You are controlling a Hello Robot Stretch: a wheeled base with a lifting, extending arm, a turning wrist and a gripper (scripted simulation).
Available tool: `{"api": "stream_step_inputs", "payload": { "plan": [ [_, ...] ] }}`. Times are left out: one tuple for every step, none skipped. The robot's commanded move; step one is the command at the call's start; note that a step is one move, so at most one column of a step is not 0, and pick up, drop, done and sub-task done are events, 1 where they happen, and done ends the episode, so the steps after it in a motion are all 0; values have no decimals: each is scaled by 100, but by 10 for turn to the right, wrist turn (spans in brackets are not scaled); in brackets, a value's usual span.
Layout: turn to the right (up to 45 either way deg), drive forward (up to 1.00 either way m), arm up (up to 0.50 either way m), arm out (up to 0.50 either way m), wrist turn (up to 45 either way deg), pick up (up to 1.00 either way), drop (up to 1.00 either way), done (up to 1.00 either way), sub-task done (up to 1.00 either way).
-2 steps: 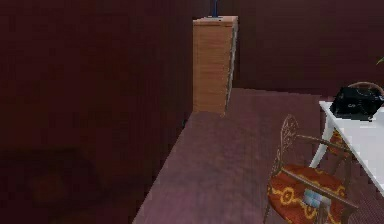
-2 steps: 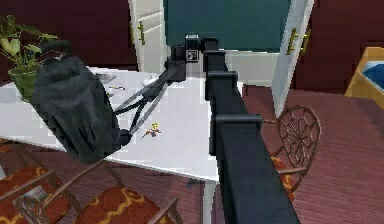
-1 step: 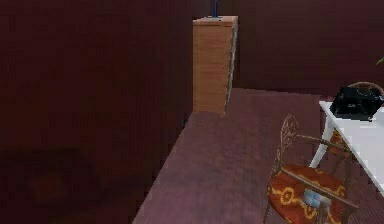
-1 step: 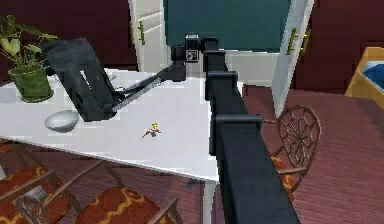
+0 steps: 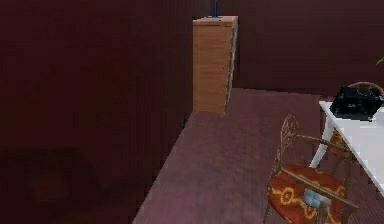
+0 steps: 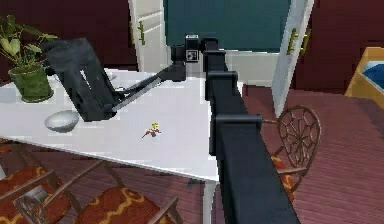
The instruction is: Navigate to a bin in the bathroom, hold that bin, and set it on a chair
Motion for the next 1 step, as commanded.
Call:
{"api": "stream_step_inputs", "payload": {
  "plan": [
    [0,0,-50,0,0,0,0,0,0]
  ]
}}
